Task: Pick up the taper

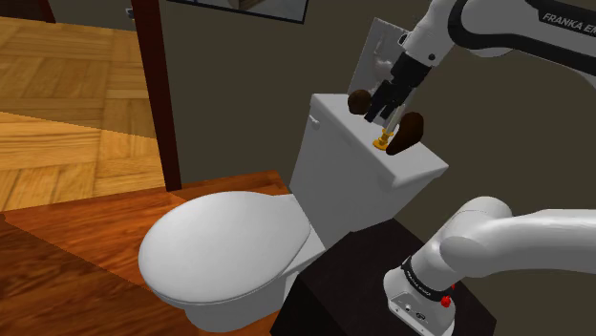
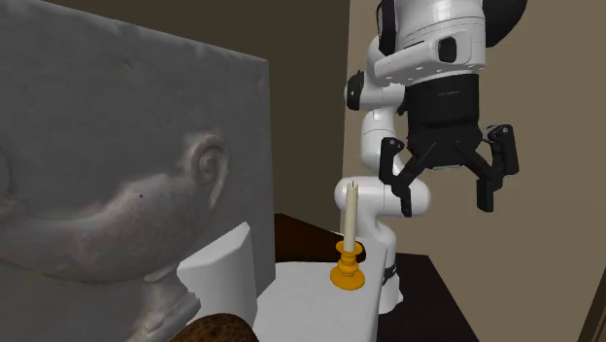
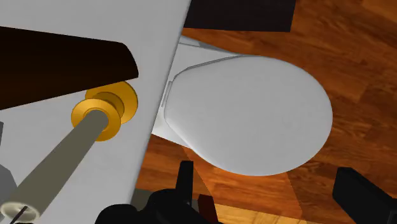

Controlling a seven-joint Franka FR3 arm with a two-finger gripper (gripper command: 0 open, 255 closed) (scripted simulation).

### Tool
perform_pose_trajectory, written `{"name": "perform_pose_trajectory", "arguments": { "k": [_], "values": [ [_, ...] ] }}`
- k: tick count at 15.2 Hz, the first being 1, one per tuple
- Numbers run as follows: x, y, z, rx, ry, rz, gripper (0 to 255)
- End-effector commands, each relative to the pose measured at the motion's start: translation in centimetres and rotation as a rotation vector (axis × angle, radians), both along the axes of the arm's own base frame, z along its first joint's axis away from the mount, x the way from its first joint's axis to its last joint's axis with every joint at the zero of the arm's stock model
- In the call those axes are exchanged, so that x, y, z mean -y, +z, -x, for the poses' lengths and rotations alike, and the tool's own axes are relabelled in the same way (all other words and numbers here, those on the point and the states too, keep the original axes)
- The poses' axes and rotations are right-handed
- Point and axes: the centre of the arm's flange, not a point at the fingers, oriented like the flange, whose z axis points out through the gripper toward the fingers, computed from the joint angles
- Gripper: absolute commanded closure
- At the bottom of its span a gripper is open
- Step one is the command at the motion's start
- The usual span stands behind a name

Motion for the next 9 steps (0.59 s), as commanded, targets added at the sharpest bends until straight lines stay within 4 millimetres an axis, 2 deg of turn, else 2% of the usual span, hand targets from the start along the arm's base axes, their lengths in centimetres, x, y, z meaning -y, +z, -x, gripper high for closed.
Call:
{"name": "perform_pose_trajectory", "arguments": {
  "k": [1,5,9],
  "values": [
    [0.0,0.0,0.0,0.000,0.000,0.000,0],
    [3.0,-1.6,-1.2,-0.020,-0.360,0.074,0],
    [6.3,-3.0,-1.2,-0.040,-0.720,0.149,0]
  ]
}}
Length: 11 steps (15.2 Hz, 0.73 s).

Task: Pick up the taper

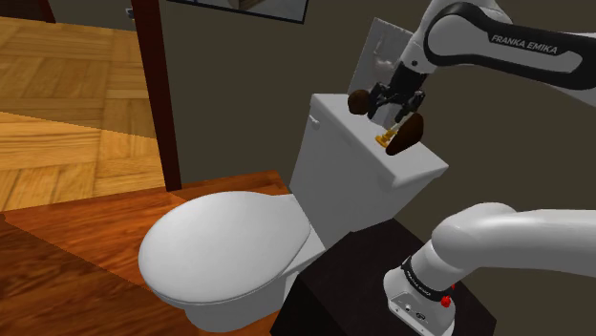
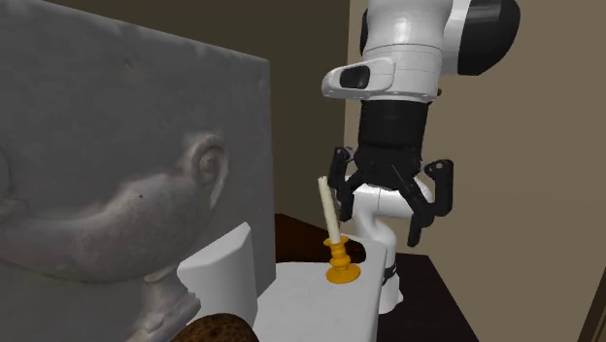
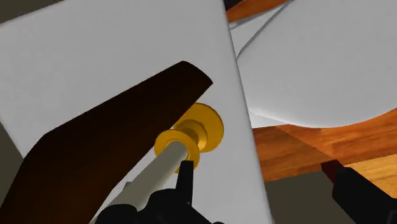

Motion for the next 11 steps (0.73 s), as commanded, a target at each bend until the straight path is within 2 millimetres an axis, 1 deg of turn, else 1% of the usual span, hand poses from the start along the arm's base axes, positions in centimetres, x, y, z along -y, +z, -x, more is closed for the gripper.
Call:
{"name": "perform_pose_trajectory", "arguments": {
  "k": [1,4,7,8,11],
  "values": [
    [1.6,-0.9,0.5,-0.008,-0.192,0.039,0],
    [4.0,-1.7,1.5,-0.023,-0.462,0.095,0],
    [6.1,-2.4,3.1,-0.038,-0.732,0.151,0],
    [6.4,-2.5,3.5,-0.041,-0.789,0.163,0],
    [6.4,-4.1,3.5,-0.041,-0.789,0.163,0]
  ]
}}
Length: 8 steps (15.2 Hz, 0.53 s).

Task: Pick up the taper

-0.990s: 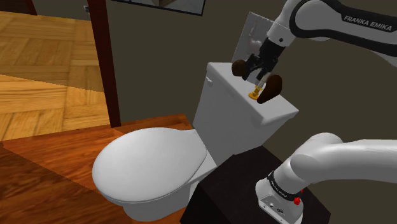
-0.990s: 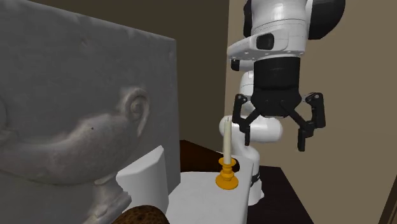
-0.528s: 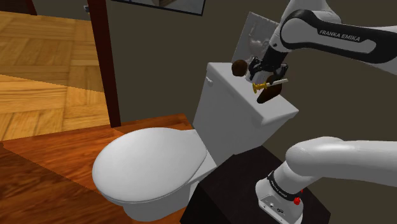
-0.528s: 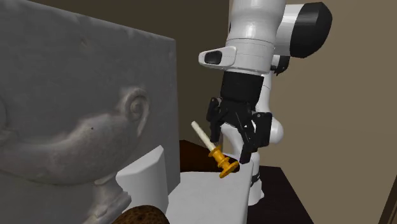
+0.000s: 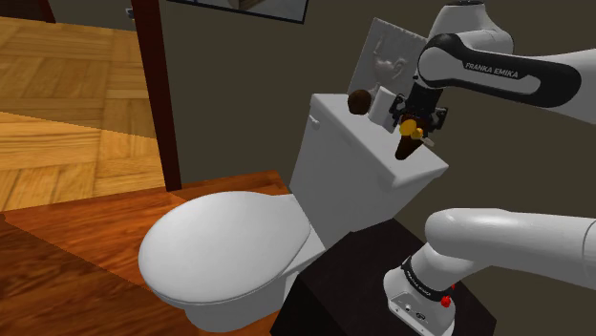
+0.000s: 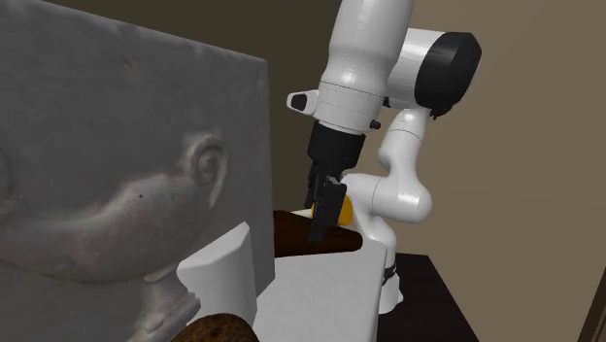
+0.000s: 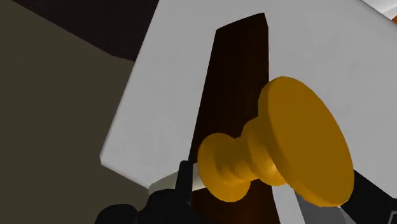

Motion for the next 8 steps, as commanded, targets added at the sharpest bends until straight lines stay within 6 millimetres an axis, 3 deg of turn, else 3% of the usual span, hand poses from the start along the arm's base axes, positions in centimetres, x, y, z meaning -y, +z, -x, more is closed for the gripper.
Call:
{"name": "perform_pose_trajectory", "arguments": {
  "k": [1,6,7,8],
  "values": [
    [0.2,-1.5,0.0,-0.008,-0.013,-0.003,0],
    [0.2,-3.4,0.0,-0.008,-0.013,-0.003,0],
    [0.1,-3.4,0.0,-0.008,-0.013,-0.003,255],
    [0.2,-3.3,0.0,-0.008,-0.013,-0.003,255]
  ]
}}
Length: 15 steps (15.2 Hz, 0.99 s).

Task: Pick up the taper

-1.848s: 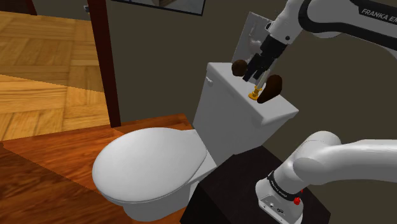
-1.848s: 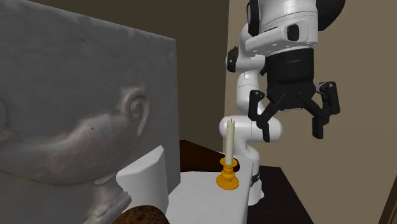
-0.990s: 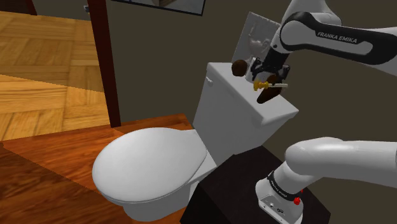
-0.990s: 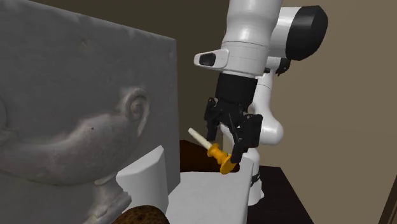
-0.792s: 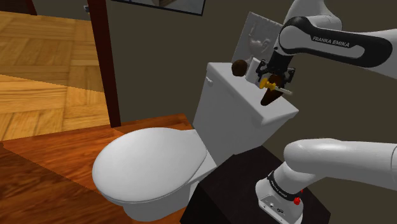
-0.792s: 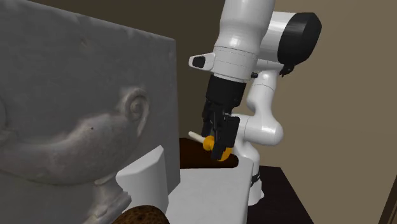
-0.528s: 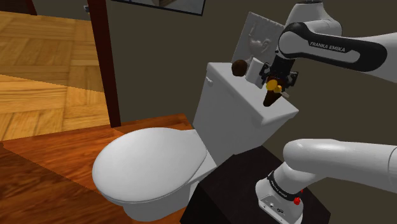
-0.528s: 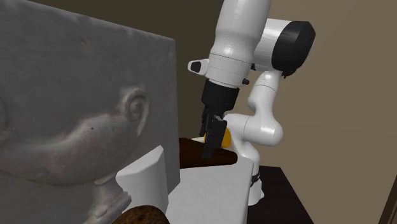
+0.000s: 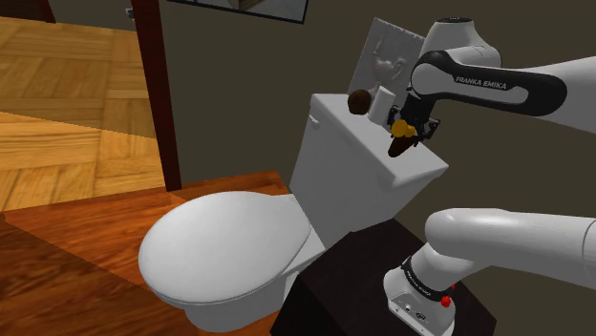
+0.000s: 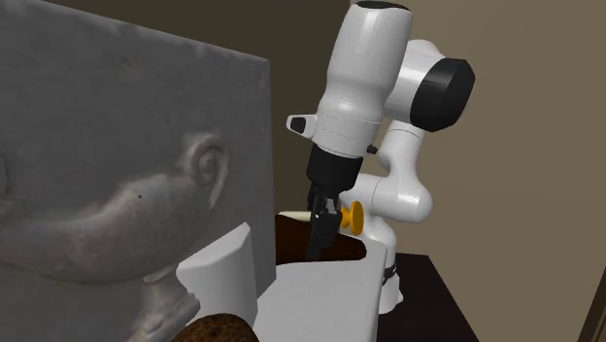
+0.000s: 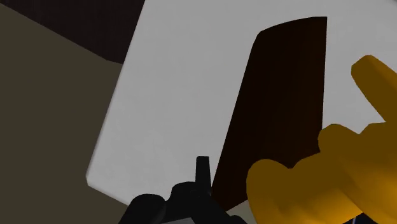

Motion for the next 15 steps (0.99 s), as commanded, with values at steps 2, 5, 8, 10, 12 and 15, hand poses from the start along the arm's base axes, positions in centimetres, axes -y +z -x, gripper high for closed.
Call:
{"name": "perform_pose_trajectory", "arguments": {
  "k": [2,5,8,10,12,15],
  "values": [
    [0.0,-0.2,0.0,-0.002,0.000,-0.002,255],
    [0.0,-0.1,0.0,-0.002,0.000,-0.002,255],
    [0.0,-0.3,0.1,-0.002,0.000,-0.002,255],
    [0.0,0.8,0.1,-0.002,0.000,-0.002,255],
    [0.0,1.8,0.1,-0.002,0.000,-0.002,255],
    [0.0,3.4,0.1,-0.002,0.000,-0.002,255]
  ]
}}
